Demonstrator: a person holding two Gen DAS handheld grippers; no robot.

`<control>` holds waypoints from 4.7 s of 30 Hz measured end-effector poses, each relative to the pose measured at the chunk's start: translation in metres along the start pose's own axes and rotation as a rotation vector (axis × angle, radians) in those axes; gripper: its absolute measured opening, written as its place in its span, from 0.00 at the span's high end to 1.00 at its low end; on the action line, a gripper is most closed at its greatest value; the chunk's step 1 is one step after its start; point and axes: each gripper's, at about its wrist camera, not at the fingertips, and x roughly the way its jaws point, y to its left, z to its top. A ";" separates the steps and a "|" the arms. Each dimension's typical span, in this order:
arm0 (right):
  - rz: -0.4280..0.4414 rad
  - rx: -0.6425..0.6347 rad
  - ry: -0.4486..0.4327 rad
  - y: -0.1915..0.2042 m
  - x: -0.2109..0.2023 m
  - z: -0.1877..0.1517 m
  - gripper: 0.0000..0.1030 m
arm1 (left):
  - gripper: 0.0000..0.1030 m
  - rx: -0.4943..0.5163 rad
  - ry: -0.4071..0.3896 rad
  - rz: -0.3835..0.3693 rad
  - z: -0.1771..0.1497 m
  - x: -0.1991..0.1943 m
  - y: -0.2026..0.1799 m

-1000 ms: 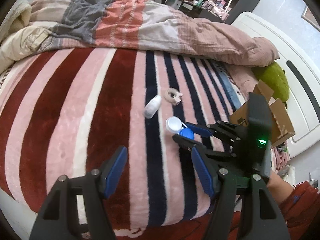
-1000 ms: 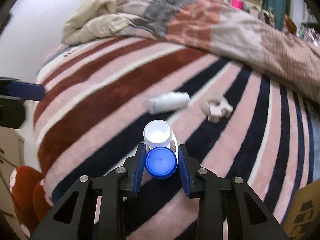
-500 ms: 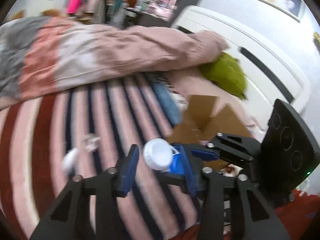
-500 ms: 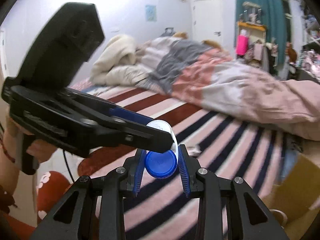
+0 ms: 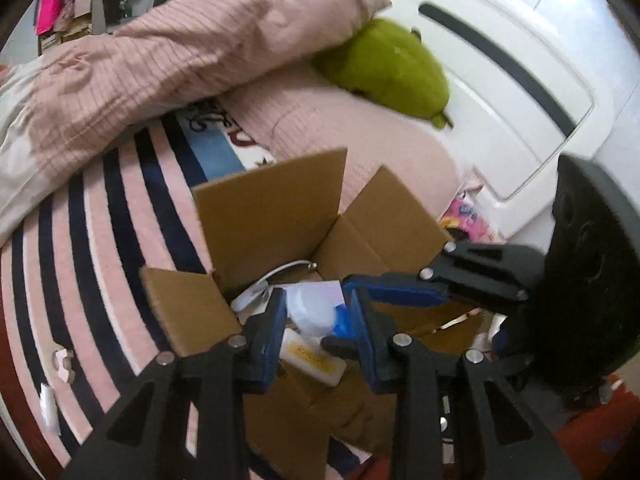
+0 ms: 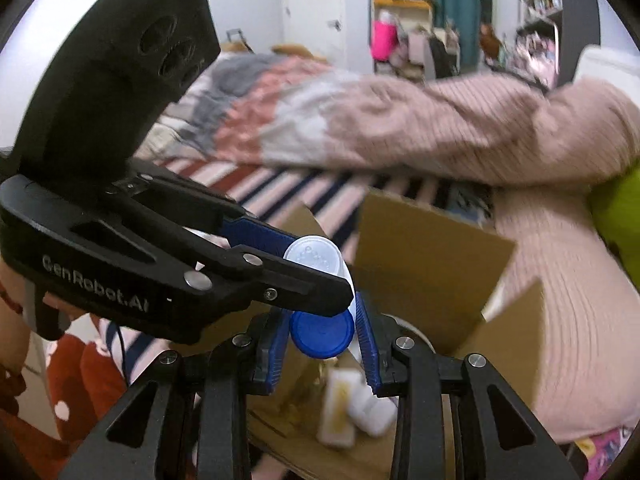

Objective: Organize rigid objects
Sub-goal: 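Carry the lens case into the cardboard box and release it, then grasp the white spray bottle with the right gripper, then lower the spray bottle into the cardboard box and open the right gripper, then move the right gripper to the clear tape roll and grasp it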

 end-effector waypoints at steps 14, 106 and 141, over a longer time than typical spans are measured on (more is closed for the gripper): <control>-0.078 -0.026 0.112 -0.004 -0.004 -0.005 0.15 | 0.47 -0.005 -0.062 0.097 -0.011 -0.034 0.008; -0.031 -0.061 0.072 -0.003 -0.003 -0.001 0.27 | 0.35 0.003 -0.119 0.145 -0.022 -0.072 0.005; 0.053 -0.197 0.109 0.146 0.271 0.050 0.56 | 0.27 -0.485 -0.213 0.499 -0.224 -0.167 0.227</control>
